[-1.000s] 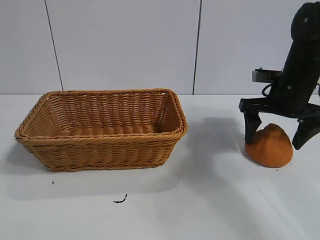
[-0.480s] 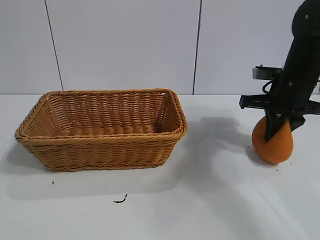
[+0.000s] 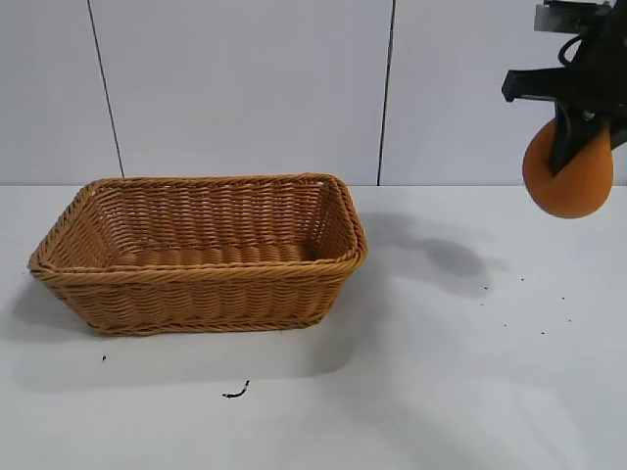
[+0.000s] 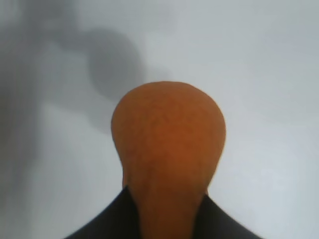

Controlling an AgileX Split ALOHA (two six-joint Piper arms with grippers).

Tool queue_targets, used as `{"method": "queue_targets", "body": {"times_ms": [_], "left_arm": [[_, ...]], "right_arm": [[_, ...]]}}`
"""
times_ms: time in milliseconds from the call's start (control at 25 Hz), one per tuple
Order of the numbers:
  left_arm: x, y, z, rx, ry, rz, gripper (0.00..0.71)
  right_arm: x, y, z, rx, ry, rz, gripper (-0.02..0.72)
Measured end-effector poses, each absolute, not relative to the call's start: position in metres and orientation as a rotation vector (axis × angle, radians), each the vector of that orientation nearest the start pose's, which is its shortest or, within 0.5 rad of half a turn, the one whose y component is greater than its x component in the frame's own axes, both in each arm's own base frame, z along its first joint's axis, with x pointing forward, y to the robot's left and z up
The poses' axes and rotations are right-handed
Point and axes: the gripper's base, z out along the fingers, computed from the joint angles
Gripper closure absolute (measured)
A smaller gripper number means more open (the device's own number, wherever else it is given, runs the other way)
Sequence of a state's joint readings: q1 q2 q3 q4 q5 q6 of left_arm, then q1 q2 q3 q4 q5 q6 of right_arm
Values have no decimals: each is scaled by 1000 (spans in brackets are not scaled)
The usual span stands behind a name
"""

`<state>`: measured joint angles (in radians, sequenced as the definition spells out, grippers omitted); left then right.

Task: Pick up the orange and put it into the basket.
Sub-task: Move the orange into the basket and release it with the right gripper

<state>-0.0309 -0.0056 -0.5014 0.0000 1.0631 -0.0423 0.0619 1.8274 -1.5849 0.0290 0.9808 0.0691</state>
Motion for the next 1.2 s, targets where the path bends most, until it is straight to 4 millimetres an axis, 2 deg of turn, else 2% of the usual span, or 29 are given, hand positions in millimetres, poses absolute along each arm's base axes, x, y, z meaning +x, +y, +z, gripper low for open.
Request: {"method": "queue_targets", "body": {"times_ms": [120,200,440,720,880,1040,1200], "left_arm": [[-6,0,277,-12,2040,-46,44],[-6,0,277,-12,2041,-46,44],[-6,0,277,-12,2041,-46,44],[-6,0,277,-12,2041,-46,44],[-6,0,277,-12,2041,-46,44],[-6,0,277,-12,2041,-46,44],[-6,0,277,-12,2041,-46,44]], "right_arm": [[402,42,298,-24,2668,96,640],[405,59,300,-77,2656,114,640],[411,131,287,-268,2660,177,640],[411,228,258,-497,2649,251,640],[410,272,237,-583,2639,283,640],[412,302,208,-643,2655,294,640],[414,315,182,-658,2670,308,640]]}}
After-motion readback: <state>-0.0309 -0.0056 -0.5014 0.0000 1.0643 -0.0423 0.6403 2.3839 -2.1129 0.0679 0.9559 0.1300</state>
